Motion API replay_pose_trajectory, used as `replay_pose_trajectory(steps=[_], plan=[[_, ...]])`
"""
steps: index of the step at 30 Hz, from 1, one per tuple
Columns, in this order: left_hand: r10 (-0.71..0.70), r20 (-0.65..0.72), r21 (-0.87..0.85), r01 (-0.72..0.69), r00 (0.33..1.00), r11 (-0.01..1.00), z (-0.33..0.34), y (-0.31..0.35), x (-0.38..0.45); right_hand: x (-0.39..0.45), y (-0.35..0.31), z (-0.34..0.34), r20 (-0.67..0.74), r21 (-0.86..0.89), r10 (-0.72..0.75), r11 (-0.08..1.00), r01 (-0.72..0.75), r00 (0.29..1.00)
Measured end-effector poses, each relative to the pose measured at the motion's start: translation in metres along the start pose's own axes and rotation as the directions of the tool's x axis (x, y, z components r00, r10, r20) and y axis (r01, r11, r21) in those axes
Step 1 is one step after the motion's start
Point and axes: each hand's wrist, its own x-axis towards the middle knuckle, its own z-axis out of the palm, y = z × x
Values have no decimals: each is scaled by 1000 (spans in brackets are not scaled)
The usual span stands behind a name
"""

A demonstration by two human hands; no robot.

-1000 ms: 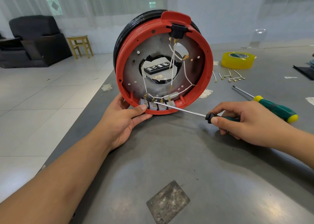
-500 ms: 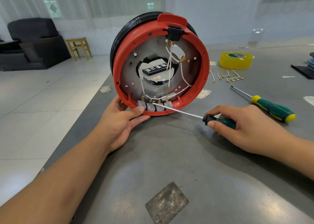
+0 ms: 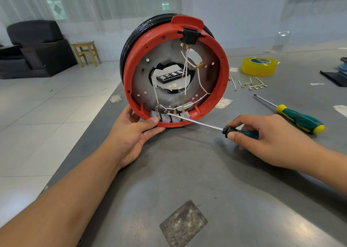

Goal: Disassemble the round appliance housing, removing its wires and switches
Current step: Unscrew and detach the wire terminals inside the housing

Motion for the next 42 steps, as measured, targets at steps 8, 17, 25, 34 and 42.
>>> replay_pose_trajectory(steps=[8, 17, 25, 34, 42], plan=[[-2, 2, -24, 2, 1000, 1000, -1, 0, 2, -1, -5, 5, -55, -28, 40, 999, -42, 998], [-5, -13, -39, 5, 1000, 999, -1, 0, 4, -5, -6, 12, -127, -92, 37, 995, -49, 991], [-18, -32, -65, 15, 999, 998, 1, 1, 2, -4, -8, 17, -155, -166, 11, 985, -36, 988], [-1, -38, -82, -2, 999, 997, 2, 1, -1, -6, -16, 15, -156, -187, -35, 982, 5, 987], [26, -26, -66, -28, 999, 997, 0, 0, -2, -9, -14, -2, -122, -154, 7, 988, -26, 992]])
